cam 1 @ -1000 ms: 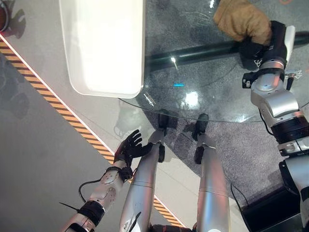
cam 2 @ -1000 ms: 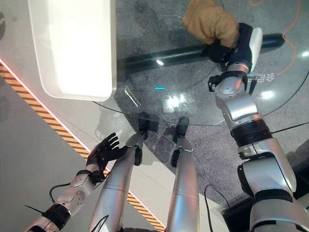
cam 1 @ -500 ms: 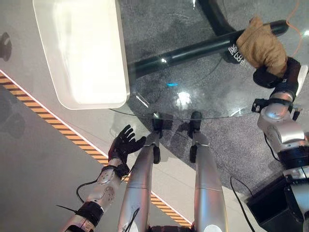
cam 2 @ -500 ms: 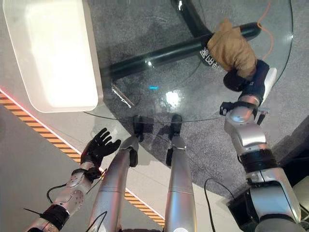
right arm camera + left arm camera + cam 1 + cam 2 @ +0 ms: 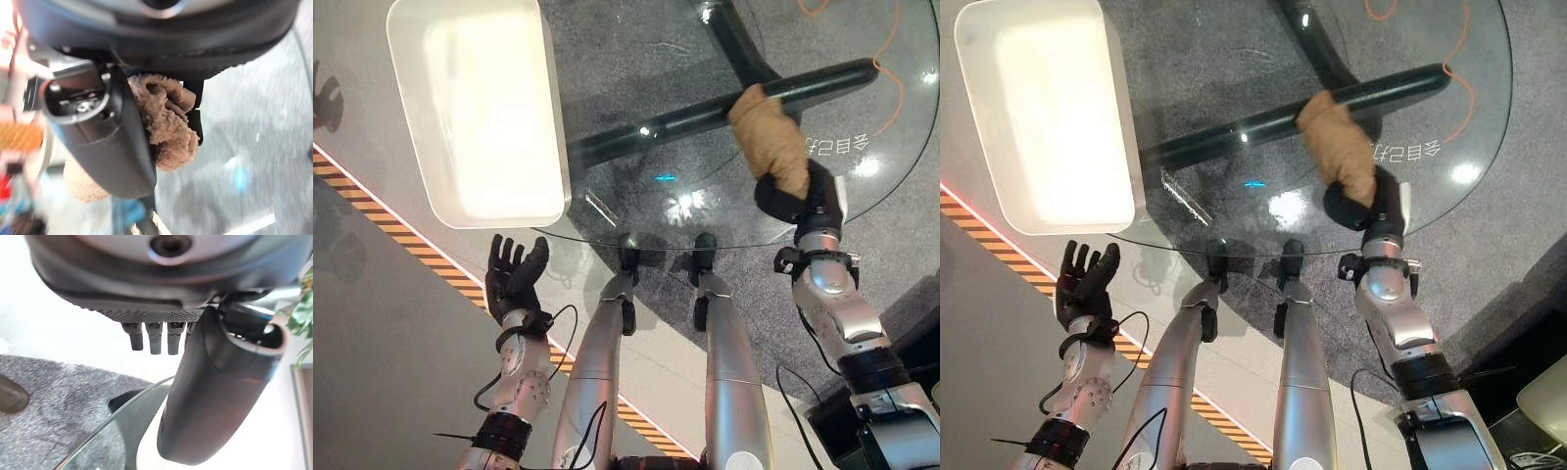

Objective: Wipe the table with a cloth and put it in the basket.

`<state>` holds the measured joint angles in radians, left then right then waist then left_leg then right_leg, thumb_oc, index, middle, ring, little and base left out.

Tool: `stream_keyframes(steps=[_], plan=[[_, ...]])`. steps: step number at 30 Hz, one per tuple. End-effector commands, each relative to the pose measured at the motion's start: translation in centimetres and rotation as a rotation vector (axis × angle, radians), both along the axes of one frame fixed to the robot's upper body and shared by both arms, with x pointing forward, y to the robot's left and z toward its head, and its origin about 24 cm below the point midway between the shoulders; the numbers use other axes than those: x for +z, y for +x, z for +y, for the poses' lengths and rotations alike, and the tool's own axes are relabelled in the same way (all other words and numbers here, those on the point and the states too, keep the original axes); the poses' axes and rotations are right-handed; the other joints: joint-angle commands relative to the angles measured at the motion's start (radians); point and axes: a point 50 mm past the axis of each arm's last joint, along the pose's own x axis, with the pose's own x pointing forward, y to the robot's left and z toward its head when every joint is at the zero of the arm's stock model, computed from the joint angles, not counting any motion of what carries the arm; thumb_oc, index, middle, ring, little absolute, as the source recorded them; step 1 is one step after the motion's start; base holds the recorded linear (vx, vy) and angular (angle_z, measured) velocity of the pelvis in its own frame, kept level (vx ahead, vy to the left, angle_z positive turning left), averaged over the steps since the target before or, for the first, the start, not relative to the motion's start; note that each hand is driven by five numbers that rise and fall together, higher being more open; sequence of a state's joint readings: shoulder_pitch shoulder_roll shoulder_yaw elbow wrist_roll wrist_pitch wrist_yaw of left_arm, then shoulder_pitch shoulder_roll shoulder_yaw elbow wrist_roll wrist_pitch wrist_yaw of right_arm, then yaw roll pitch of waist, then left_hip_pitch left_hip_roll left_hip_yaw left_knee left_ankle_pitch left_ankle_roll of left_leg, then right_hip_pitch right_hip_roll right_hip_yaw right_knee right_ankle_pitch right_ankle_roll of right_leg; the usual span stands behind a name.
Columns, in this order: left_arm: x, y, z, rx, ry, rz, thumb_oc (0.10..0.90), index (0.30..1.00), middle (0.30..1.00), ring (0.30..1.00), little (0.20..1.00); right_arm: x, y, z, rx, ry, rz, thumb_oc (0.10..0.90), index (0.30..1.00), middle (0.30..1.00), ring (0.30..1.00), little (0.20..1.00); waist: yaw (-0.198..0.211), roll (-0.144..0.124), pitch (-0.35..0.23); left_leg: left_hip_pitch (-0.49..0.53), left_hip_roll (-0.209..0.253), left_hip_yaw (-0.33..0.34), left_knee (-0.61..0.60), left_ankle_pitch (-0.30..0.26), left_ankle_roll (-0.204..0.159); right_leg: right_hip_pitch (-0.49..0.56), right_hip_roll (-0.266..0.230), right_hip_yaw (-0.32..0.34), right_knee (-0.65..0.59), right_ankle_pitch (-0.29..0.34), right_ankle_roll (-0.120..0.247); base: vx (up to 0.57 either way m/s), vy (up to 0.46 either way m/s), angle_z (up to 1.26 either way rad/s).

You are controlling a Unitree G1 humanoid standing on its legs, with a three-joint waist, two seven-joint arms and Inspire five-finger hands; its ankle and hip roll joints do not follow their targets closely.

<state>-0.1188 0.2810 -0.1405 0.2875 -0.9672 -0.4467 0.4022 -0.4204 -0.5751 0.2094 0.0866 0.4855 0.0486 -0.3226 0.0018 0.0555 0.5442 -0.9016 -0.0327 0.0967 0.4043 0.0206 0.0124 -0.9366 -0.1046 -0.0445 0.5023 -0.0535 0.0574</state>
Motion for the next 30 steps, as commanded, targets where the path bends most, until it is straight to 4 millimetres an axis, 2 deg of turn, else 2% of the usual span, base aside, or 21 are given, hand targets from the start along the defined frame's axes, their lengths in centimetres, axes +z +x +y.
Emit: stream_keyframes(steps=[1, 9, 11, 14, 19, 23, 26, 30], plan=[[-0.1, -1.7, 0.5, -0.046, 0.021, -0.041, 0.8, 0.9, 0.9, 0.9, 0.9, 7.2, -2.7, 2.2, 0.221, 0.074, -0.394, 0.1, 0.3, 0.3, 0.3, 0.2, 0.02, 0.022, -0.024, 0.044, -0.056, -0.029, 0.008, -0.074, 0.011, 0.032, 0.057, -0.072, -0.057, 0.016, -0.006, -0.04, -0.038, 0.11], [-1.4, -2.5, -1.1, -0.248, -0.016, -0.022, 0.8, 0.9, 0.9, 0.9, 0.9, 7.5, -3.7, 3.4, 0.398, 0.112, -0.415, 0.1, 0.3, 0.3, 0.3, 0.2, 0.021, 0.018, -0.024, 0.091, -0.059, -0.031, -0.011, -0.066, 0.012, 0.086, 0.061, -0.083, -0.079, 0.022, -0.011, -0.02, -0.018, 0.04], [-1.3, -2.7, -1.0, -0.253, -0.053, -0.044, 0.8, 0.9, 0.9, 0.9, 0.9, 7.5, -3.8, 3.5, 0.419, 0.111, -0.419, 0.1, 0.3, 0.3, 0.3, 0.2, 0.021, 0.018, -0.024, 0.101, -0.057, -0.028, -0.015, -0.065, 0.012, 0.099, 0.061, -0.085, -0.085, 0.022, -0.012, 0.0, 0.0, 0.0], [-1.1, -3.2, 0.1, -0.165, -0.197, -0.12, 0.8, 0.9, 0.9, 0.9, 0.9, 7.3, -4.2, 3.6, 0.463, 0.104, -0.427, 0.1, 0.3, 0.3, 0.3, 0.2, 0.019, 0.018, -0.024, 0.119, -0.058, -0.027, -0.016, -0.069, 0.012, 0.12, 0.061, -0.085, -0.091, 0.02, -0.011, 0.0, 0.0, 0.0], [1.7, -4.0, 2.9, -0.001, -0.261, -0.313, 0.8, 0.9, 0.9, 0.9, 0.9, 7.3, -5.1, 4.5, 0.546, 0.109, -0.448, 0.1, 0.3, 0.3, 0.3, 0.2, 0.031, 0.02, -0.024, 0.148, -0.063, -0.032, -0.016, -0.072, 0.011, 0.156, 0.054, -0.093, -0.098, 0.013, -0.012, -0.01, -0.035, 0.02], [4.4, -4.4, 4.0, 0.005, -0.21, -0.471, 0.8, 0.9, 0.9, 0.9, 0.9, 7.4, -5.7, 5.0, 0.604, 0.111, -0.473, 0.1, 0.3, 0.3, 0.3, 0.2, 0.042, 0.022, -0.024, 0.16, -0.065, -0.037, -0.008, -0.073, 0.01, 0.173, 0.055, -0.097, -0.09, 0.005, -0.015, 0.0, -0.016, 0.03], [6.3, -4.3, 3.5, -0.069, -0.167, -0.587, 0.8, 0.9, 0.9, 0.9, 0.9, 7.8, -6.0, 5.5, 0.646, 0.097, -0.493, 0.1, 0.3, 0.3, 0.3, 0.2, 0.048, 0.022, -0.024, 0.162, -0.068, -0.042, -0.005, -0.072, 0.012, 0.179, 0.055, -0.101, -0.087, 0.003, -0.017, 0.0, 0.0, 0.0], [8.6, -3.7, 1.5, -0.266, -0.122, -0.718, 0.8, 0.9, 0.9, 0.9, 0.9, 8.5, -6.5, 6.1, 0.712, 0.077, -0.518, 0.1, 0.3, 0.3, 0.3, 0.2, 0.052, 0.015, -0.024, 0.16, -0.066, -0.044, 0.001, -0.071, 0.016, 0.179, 0.057, -0.1, -0.082, 0.006, -0.016, -0.01, -0.02, 0.03]])
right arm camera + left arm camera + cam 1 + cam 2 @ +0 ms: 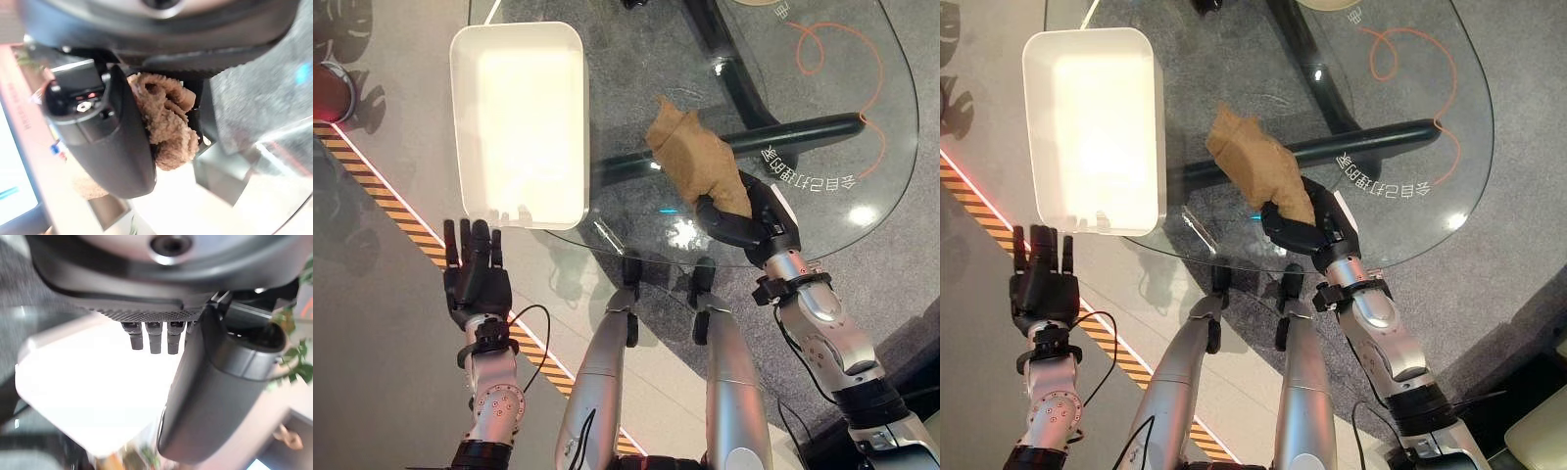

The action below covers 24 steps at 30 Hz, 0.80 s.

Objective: Wipe the table with a cloth and put it in the basket.

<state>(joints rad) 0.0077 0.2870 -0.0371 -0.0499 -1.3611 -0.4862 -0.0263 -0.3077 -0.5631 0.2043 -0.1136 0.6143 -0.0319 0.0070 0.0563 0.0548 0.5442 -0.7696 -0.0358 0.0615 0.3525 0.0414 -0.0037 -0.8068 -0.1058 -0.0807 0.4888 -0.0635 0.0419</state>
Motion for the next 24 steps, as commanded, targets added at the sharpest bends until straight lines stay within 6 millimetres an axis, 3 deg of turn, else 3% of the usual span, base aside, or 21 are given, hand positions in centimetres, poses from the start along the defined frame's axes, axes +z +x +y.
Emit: stream_keyframes(steps=[1, 6, 14, 24], plan=[[3.8, -1.3, 0.1, -0.066, 0.15, -0.232, 0.8, 0.9, 0.9, 0.9, 0.9, 7.7, -3.6, 2.9, 0.268, 0.07, -0.43, 0.1, 0.3, 0.3, 0.3, 0.2, -0.003, 0.014, -0.024, 0.027, -0.063, -0.009, 0.054, -0.091, 0.033, 0.048, 0.059, -0.063, -0.069, 0.018, 0.0, 0.0, 0.0, 0.0], [5.3, -0.4, -2.1, -0.246, 0.226, -0.311, 0.8, 0.9, 0.9, 0.9, 0.9, 8.4, -4.0, 3.7, 0.356, 0.079, -0.459, 0.1, 0.3, 0.3, 0.3, 0.2, -0.011, 0.0, -0.024, 0.025, -0.058, -0.002, 0.046, -0.087, 0.037, 0.044, 0.064, -0.054, -0.081, 0.031, 0.005, 0.0, 0.0, 0.0], [5.9, 0.6, -5.9, -0.486, 0.265, -0.35, 0.8, 0.9, 0.9, 0.9, 0.9, 9.5, -4.9, 6.3, 0.497, 0.074, -0.509, 0.1, 0.3, 0.3, 0.3, 0.2, -0.027, -0.007, -0.024, 0.012, -0.056, 0.014, 0.046, -0.088, 0.039, 0.028, 0.068, -0.032, -0.1, 0.052, 0.012, 0.0, 0.008, 0.0], [5.9, 1.0, -7.1, -0.547, 0.248, -0.353, 0.8, 0.9, 0.9, 0.9, 0.9, 8.6, -5.2, 8.2, 0.616, -0.002, -0.454, 0.1, 0.3, 0.3, 0.3, 0.2, -0.031, -0.008, -0.024, 0.002, -0.059, 0.017, 0.036, -0.084, 0.039, 0.019, 0.068, -0.024, -0.116, 0.06, 0.015, 0.0, 0.0, 0.0]])
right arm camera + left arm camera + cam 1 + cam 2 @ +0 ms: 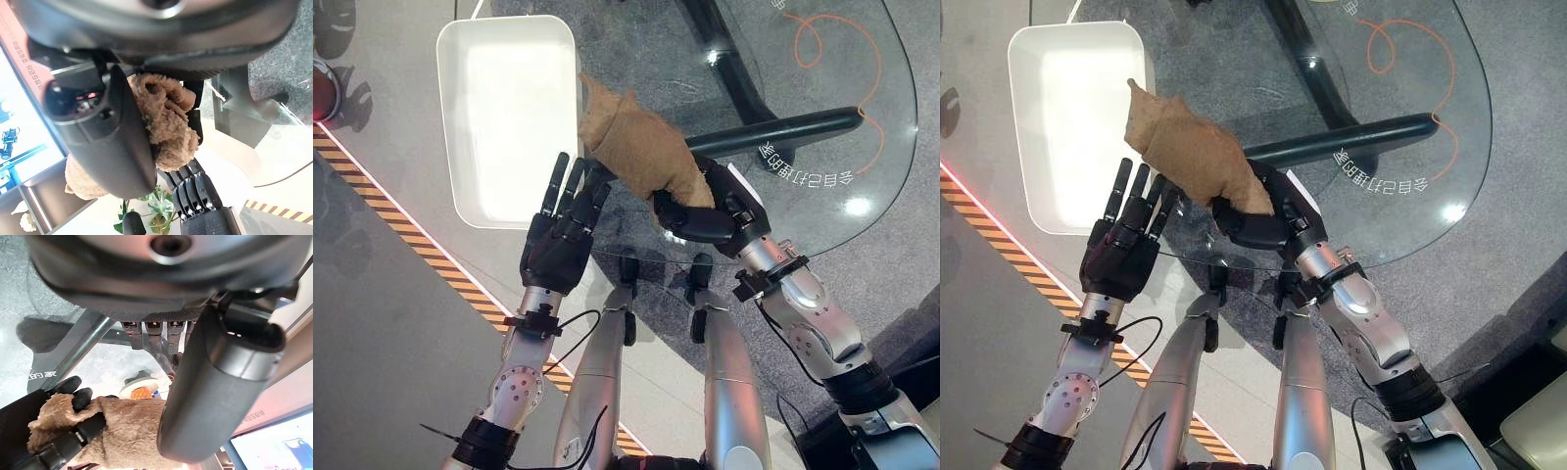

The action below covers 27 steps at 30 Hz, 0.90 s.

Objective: Wipe the table with a cloth and put it in the basket.

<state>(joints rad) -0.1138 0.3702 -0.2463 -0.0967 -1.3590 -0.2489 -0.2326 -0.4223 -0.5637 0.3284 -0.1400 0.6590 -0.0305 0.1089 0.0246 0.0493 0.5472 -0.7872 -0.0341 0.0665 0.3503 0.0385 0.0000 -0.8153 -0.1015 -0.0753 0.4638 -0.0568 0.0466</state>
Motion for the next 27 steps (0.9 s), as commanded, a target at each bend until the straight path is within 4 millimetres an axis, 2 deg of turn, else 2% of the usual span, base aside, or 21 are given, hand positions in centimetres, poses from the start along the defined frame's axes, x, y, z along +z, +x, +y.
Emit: stream_keyframes(steps=[1, 6, 9, 13, 27], plan=[[3.4, -1.2, -0.1, -0.03, 0.017, -0.209, 0.8, 0.9, 0.9, 0.9, 0.9, 6.7, -5.4, 4.4, 0.401, 0.051, -0.373, 0.1, 0.3, 0.3, 0.3, 0.2, 0.001, -0.004, -0.027, 0.017, -0.062, 0.011, 0.04, -0.081, 0.036, 0.023, 0.063, -0.029, -0.091, 0.055, 0.01, 0.0, 0.0, 0.0], [3.5, -1.2, -0.5, -0.044, 0.016, -0.216, 0.8, 0.9, 0.9, 0.9, 0.9, 5.7, -5.7, 5.6, 0.47, -0.049, -0.35, 0.1, 0.3, 0.3, 0.3, 0.2, 0.004, -0.005, -0.027, 0.011, -0.065, 0.006, 0.037, -0.076, 0.034, 0.019, 0.063, -0.03, -0.095, 0.058, 0.01, 0.0, 0.0, 0.0], [3.9, -1.1, -0.7, -0.051, 0.015, -0.234, 0.8, 0.9, 0.9, 0.9, 0.9, 4.6, -5.3, 6.2, 0.449, -0.177, -0.329, 0.1, 0.3, 0.3, 0.3, 0.2, 0.006, -0.006, -0.027, 0.008, -0.067, 0.002, 0.035, -0.073, 0.031, 0.016, 0.061, -0.033, -0.098, 0.06, 0.01, 0.0, 0.0, 0.0], [4.0, -1.1, -0.8, -0.067, 0.02, -0.249, 0.8, 0.9, 0.9, 0.9, 0.9, 3.4, -4.4, 6.0, 0.38, -0.306, -0.305, 0.1, 0.3, 0.3, 0.3, 0.2, 0.008, -0.004, -0.027, 0.006, -0.067, 0.001, 0.028, -0.069, 0.03, 0.015, 0.058, -0.039, -0.106, 0.061, 0.009, 0.0, 0.0, 0.0], [4.1, -1.2, -1.5, -0.102, 0.03, -0.265, 0.8, 0.9, 0.9, 0.9, 0.9, 1.0, -2.3, 5.1, 0.165, -0.574, -0.252, 0.1, 0.3, 0.3, 0.3, 0.2, 0.008, 0.003, -0.027, -0.006, -0.074, -0.006, 0.021, -0.06, 0.03, 0.0, 0.054, -0.037, -0.107, 0.066, 0.009, 0.0, 0.0, 0.0]])
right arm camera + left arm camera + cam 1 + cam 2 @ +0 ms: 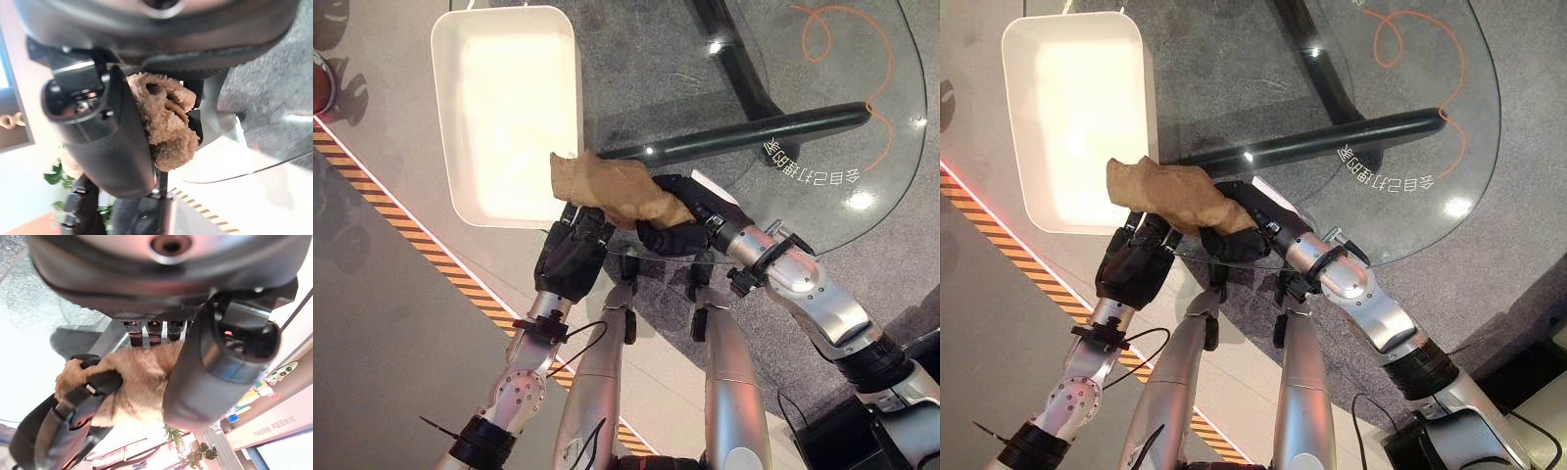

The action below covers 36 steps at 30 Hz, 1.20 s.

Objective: Wipe the table with a cloth and put it in the basket.

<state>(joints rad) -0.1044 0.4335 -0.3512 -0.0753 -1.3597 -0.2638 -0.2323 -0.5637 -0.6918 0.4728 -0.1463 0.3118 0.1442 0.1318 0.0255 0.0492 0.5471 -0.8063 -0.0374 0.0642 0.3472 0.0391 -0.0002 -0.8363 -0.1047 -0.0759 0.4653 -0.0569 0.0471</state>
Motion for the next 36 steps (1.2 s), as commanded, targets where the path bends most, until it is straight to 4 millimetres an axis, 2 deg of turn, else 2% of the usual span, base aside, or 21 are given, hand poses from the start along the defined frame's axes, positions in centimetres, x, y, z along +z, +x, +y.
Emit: stream_keyframes(steps=[1, 6, 11, 20, 23, 28, 36], plan=[[5.6, -0.7, -0.6, -0.048, -0.058, -0.322, 0.8, 0.9, 0.9, 0.9, 0.9, 0.6, -3.4, 4.1, 0.234, -0.059, -0.081, 0.1, 0.3, 0.3, 0.3, 0.2, 0.007, 0.003, -0.027, 0.012, -0.072, -0.004, 0.023, -0.06, 0.031, 0.02, 0.058, -0.035, -0.109, 0.066, 0.008, 0.0, 0.0, 0.0], [5.8, -0.9, -1.2, -0.073, -0.067, -0.33, 0.8, 0.9, 0.9, 0.9, 0.9, 0.2, -3.4, 5.0, 0.254, -0.092, -0.059, 0.1, 0.3, 0.3, 0.3, 0.2, 0.009, 0.009, -0.027, 0.011, -0.077, -0.005, 0.016, -0.057, 0.034, 0.015, 0.058, -0.032, -0.111, 0.066, 0.007, 0.0, 0.015, 0.0], [5.9, -0.9, -1.9, -0.103, -0.062, -0.345, 0.8, 0.9, 0.9, 0.9, 0.9, 0.1, -3.6, 6.1, 0.284, -0.002, 0.008, 0.1, 0.3, 0.3, 0.3, 0.2, 0.015, 0.017, -0.027, 0.009, -0.079, -0.003, 0.017, -0.055, 0.037, 0.012, 0.055, -0.034, -0.107, 0.066, 0.005, 0.0, 0.029, 0.0], [5.6, -0.7, -1.9, -0.112, -0.073, -0.342, 0.8, 0.9, 0.9, 0.9, 0.9, 0.2, -2.7, 5.5, 0.214, 0.18, 0.065, 0.1, 0.3, 0.3, 0.3, 0.2, 0.014, 0.019, -0.027, 0.02, -0.08, 0.002, 0.014, -0.056, 0.04, 0.016, 0.056, -0.034, -0.101, 0.067, 0.006, 0.0, 0.011, 0.0], [5.5, -0.7, -2.0, -0.112, -0.07, -0.339, 0.8, 0.9, 0.9, 0.9, 0.9, 0.9, -2.6, 4.9, 0.201, 0.319, 0.059, 0.1, 0.3, 0.3, 0.3, 0.2, 0.012, 0.018, -0.027, 0.024, -0.079, 0.004, 0.012, -0.057, 0.041, 0.019, 0.056, -0.033, -0.103, 0.068, 0.008, 0.0, 0.004, 0.01], [5.0, -0.8, -1.8, -0.09, -0.075, -0.333, 0.8, 0.9, 0.9, 0.9, 0.9, 3.4, -3.4, 3.8, 0.262, 0.601, -0.02, 0.1, 0.3, 0.3, 0.3, 0.2, 0.002, 0.018, -0.027, 0.034, -0.077, 0.007, 0.008, -0.062, 0.045, 0.021, 0.061, -0.025, -0.099, 0.068, 0.012, 0.0, 0.002, 0.01], [4.8, -1.1, -1.5, -0.081, -0.079, -0.341, 0.8, 0.9, 0.9, 0.9, 0.9, 5.0, -4.7, 2.9, 0.352, 0.783, -0.078, 0.1, 0.3, 0.3, 0.3, 0.2, -0.009, 0.019, -0.027, 0.042, -0.074, 0.011, 0.001, -0.064, 0.049, 0.024, 0.069, -0.011, -0.1, 0.069, 0.014, 0.0, 0.0, 0.0]])
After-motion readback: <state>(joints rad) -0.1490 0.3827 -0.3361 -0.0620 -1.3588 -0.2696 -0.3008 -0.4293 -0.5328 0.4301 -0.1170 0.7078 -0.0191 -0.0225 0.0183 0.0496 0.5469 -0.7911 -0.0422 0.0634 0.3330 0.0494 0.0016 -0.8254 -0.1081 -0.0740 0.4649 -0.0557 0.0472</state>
